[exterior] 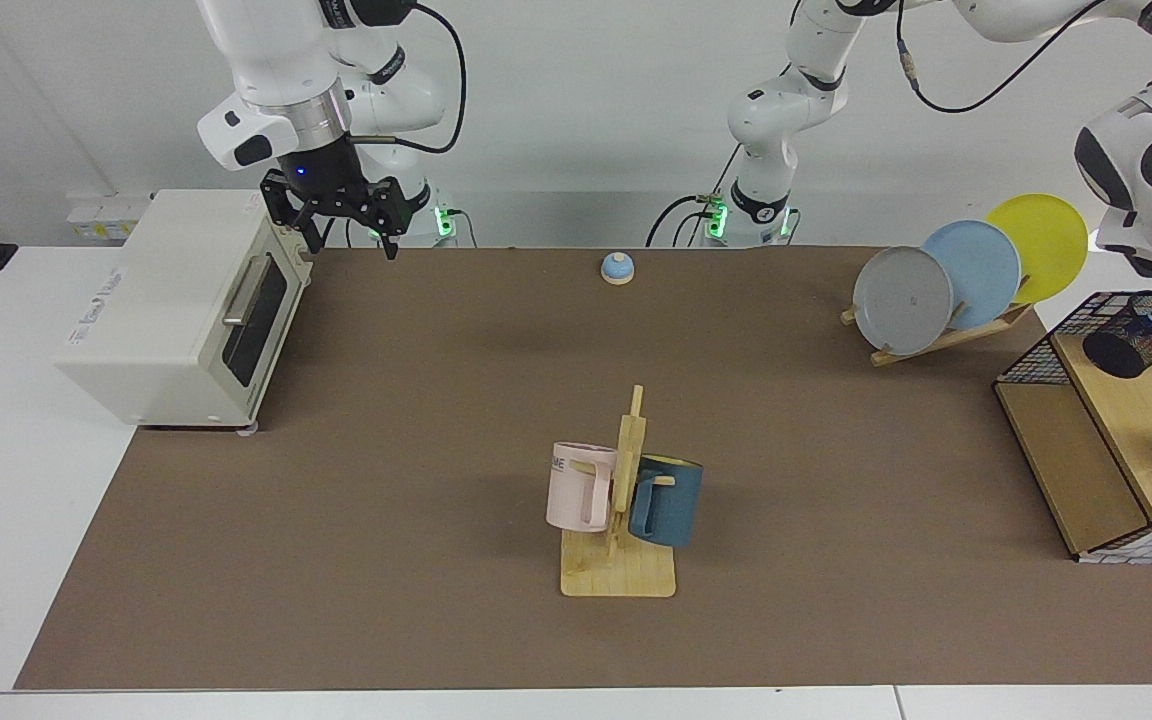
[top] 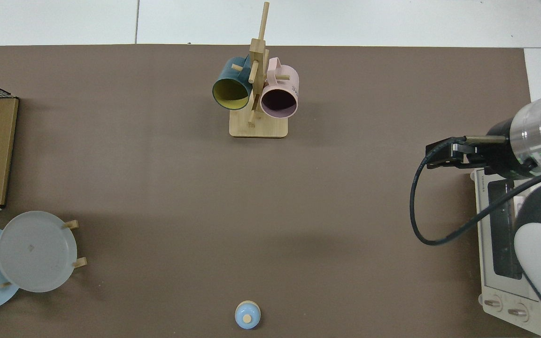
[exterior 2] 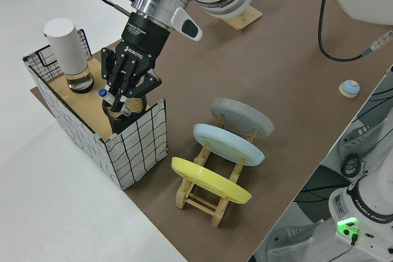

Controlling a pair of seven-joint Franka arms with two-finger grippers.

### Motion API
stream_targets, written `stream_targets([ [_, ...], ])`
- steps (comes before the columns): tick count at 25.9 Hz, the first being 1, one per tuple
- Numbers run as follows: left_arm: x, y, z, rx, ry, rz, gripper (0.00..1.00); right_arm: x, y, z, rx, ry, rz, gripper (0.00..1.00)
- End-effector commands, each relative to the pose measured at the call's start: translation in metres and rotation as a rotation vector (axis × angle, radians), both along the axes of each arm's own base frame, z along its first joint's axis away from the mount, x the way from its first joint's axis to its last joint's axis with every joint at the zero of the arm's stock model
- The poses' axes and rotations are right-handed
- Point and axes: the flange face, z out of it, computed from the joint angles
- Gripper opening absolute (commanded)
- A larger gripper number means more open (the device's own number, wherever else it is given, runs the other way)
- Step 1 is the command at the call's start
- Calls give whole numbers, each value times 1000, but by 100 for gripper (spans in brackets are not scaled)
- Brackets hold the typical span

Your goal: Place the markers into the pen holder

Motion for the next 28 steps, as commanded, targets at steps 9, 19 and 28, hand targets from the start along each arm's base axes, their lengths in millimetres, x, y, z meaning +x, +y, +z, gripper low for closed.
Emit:
stream_targets([
  [9, -7, -4, -18, -27, 90, -66, 0, -3, -3, 1, 5, 1, -17, 100],
  [19, -9, -5, -19, -33, 100, -73, 0, -3, -4, 1, 5, 1, -18, 100],
  [28, -8, -1, -17, -50, 97, -73, 31, -3, -4, 1, 5, 1, -18, 100],
])
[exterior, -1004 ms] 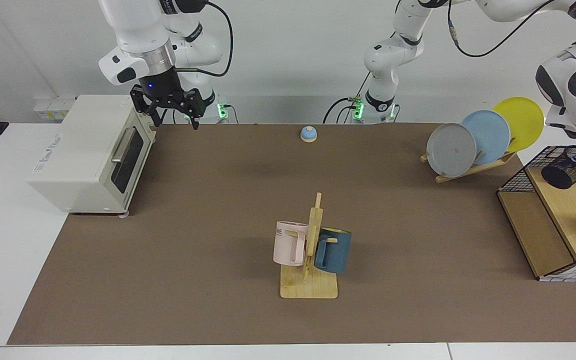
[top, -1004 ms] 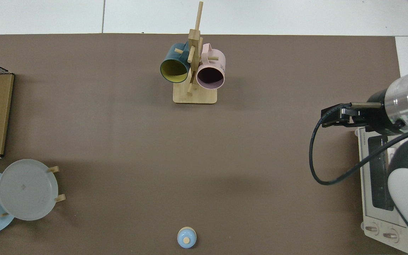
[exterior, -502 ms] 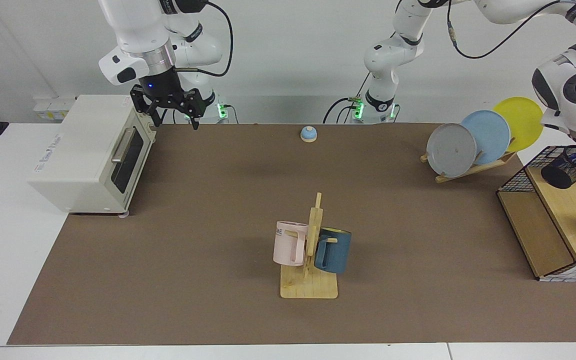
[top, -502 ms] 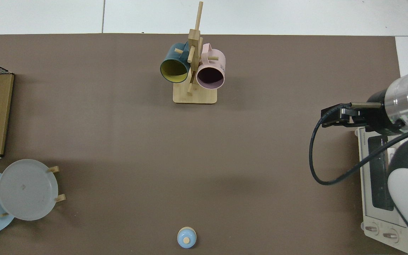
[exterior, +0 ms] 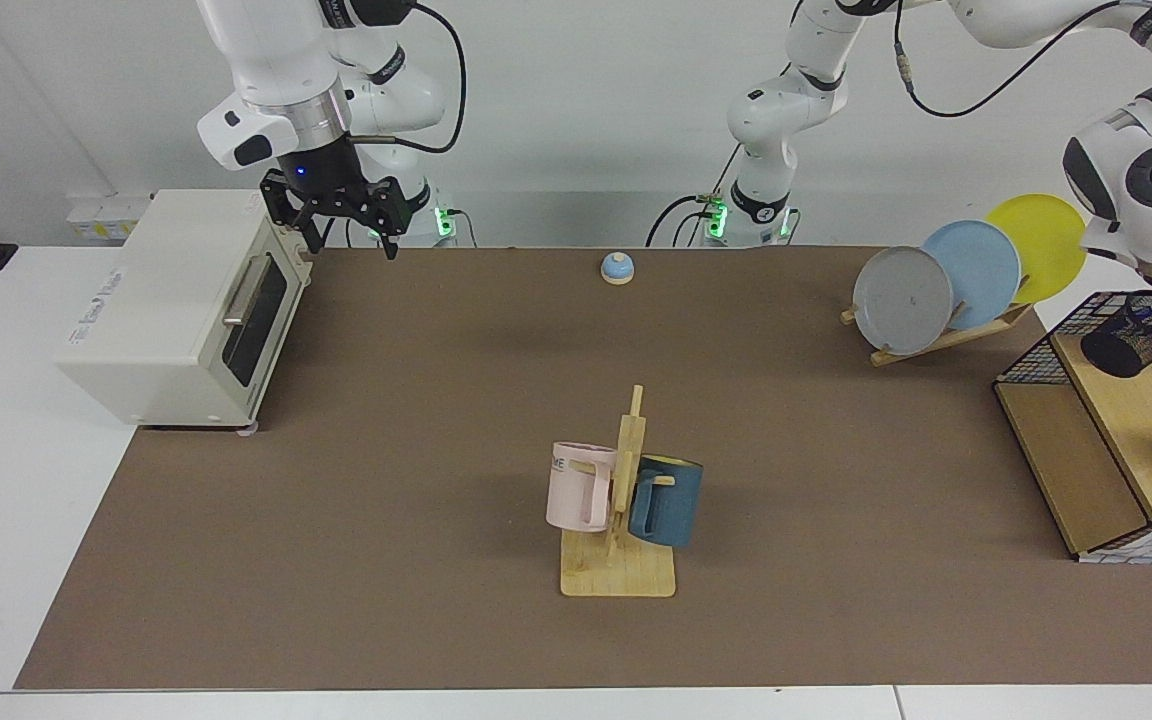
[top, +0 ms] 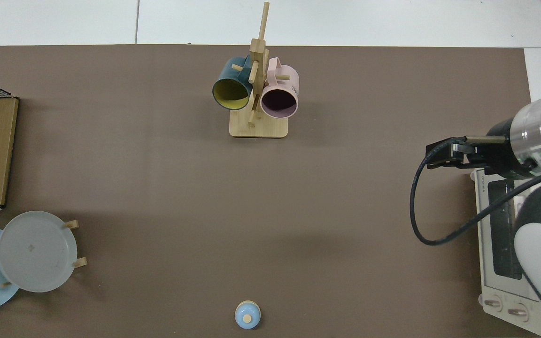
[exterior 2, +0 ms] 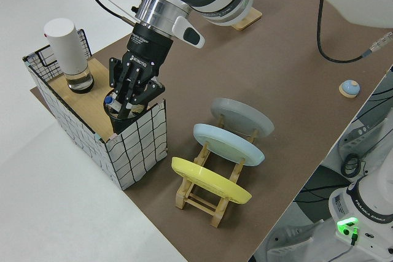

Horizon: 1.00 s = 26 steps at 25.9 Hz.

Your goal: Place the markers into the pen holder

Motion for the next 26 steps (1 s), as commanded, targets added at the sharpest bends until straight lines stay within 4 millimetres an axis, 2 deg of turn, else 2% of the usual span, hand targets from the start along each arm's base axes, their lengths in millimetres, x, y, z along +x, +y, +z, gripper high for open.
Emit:
stream_targets([
  [1, -4, 2, 1, -21, 9, -18, 36, -3, -3, 1, 5, 1, -17, 100],
  [6, 0, 5, 9, -14, -3, -25, 56, -3, -3, 1, 5, 1, -17, 100],
  [9, 4, 6, 15, -8, -13, -29, 57, -3, -3, 1, 5, 1, -17, 100],
  [16, 14, 5, 55, 11, -66, -49, 63, -3, -3, 1, 5, 1, -17, 100],
  [23, 22, -26, 94, -60, -154, -27, 68, -3, -2, 1, 5, 1, -15, 100],
  [24, 21, -32, 104, -77, -176, -24, 71, -3, -3, 1, 5, 1, -18, 100],
  [26, 18, -43, 115, -106, -197, -16, 86, -3, -3, 1, 5, 1, -17, 100],
])
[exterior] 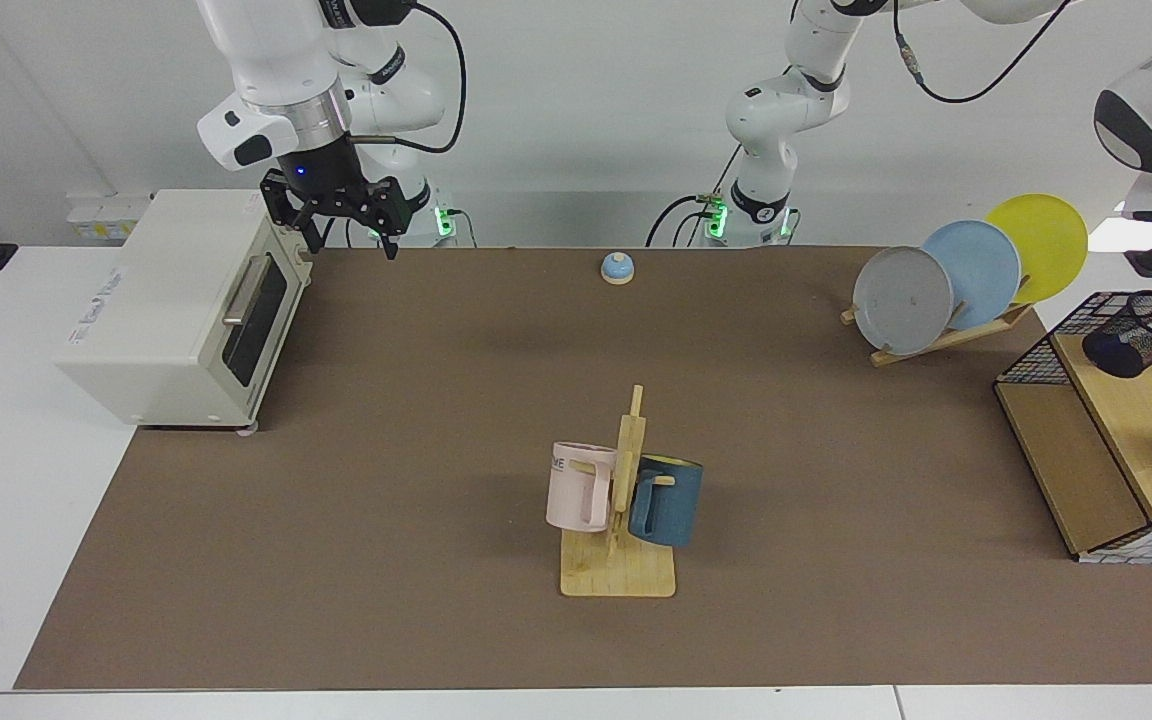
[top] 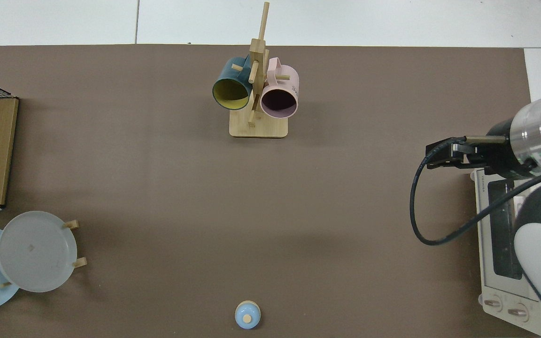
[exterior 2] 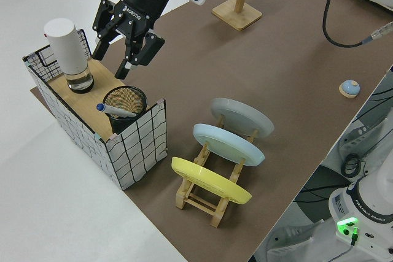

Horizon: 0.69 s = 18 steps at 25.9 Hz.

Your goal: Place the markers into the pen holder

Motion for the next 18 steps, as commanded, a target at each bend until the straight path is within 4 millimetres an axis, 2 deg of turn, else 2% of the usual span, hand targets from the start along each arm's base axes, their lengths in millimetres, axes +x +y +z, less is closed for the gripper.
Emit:
stream_targets([
  [1, -4, -26, 31, -75, -43, 14, 89, -3, -3, 1, 5, 1, -18, 100],
  [4, -13, -43, 51, -144, -103, 29, 98, -3, -3, 1, 5, 1, -18, 100],
  [8, -16, -49, 55, -240, -179, 95, 100, -3, -3, 1, 5, 1, -18, 100],
  [10, -23, -54, 64, -287, -223, 145, 100, -3, -3, 1, 5, 1, -18, 100],
  [14, -42, -69, 74, -394, -300, 382, 100, -3, -3, 1, 5, 1, -18, 100],
  [18, -57, -104, 71, -513, -329, 698, 100, -3, -3, 1, 5, 1, -18, 100],
])
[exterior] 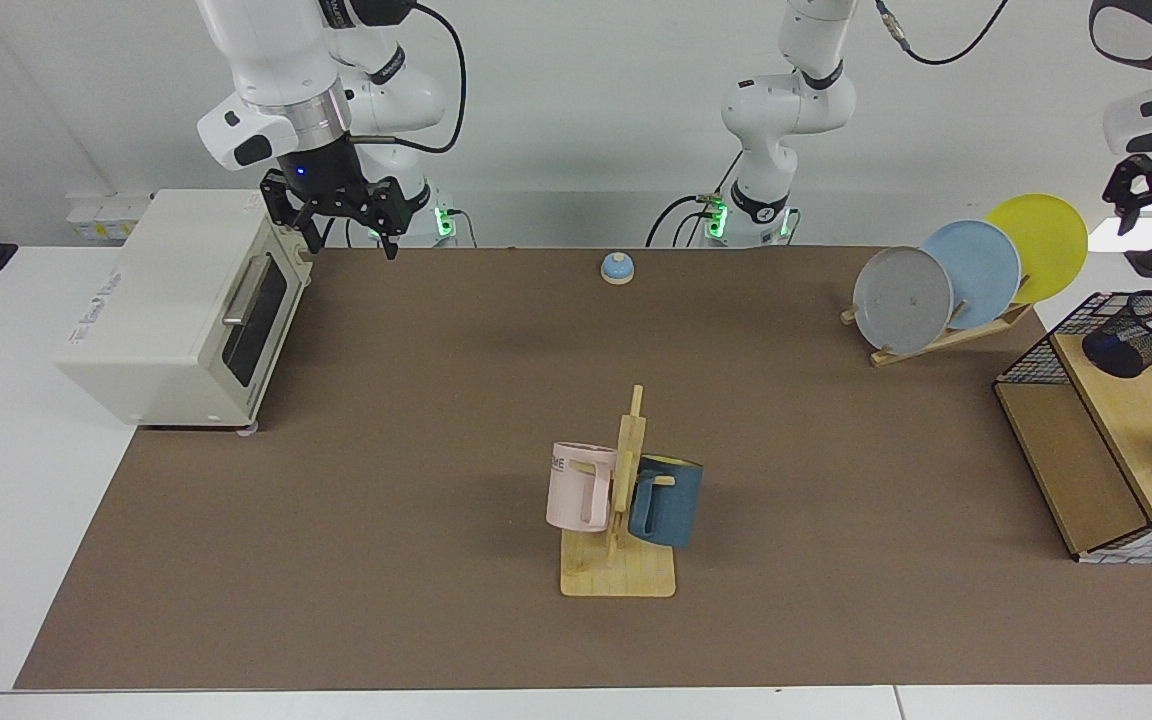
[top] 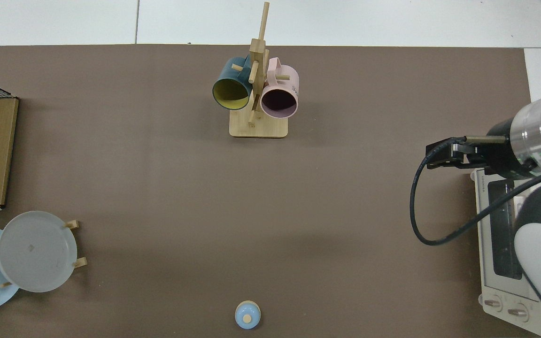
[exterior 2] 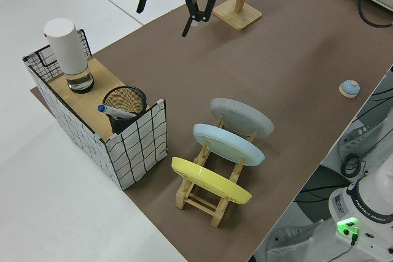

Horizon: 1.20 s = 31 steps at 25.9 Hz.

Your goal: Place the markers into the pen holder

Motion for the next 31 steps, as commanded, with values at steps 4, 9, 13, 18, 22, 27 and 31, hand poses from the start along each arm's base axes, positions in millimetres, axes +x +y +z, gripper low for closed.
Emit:
stream_targets([
  [4, -25, -54, 5, -212, 14, 361, 100, -3, -3, 1, 5, 1, -17, 100],
  [9, -28, -89, 8, -325, 18, 465, 100, -3, -3, 1, 5, 1, -18, 100],
  [13, -33, -121, 7, -317, 46, 576, 100, -3, -3, 1, 5, 1, -18, 100],
  [18, -38, -155, 7, -296, 37, 761, 100, -3, -3, 1, 5, 1, -18, 100],
  [22, -37, -172, 8, -293, 28, 756, 100, -3, -3, 1, 5, 1, -17, 100],
  [27, -36, -180, 9, -319, 28, 765, 100, -3, -3, 1, 5, 1, -17, 100],
  [31, -34, -186, 8, -325, 28, 778, 100, -3, -3, 1, 5, 1, -18, 100],
])
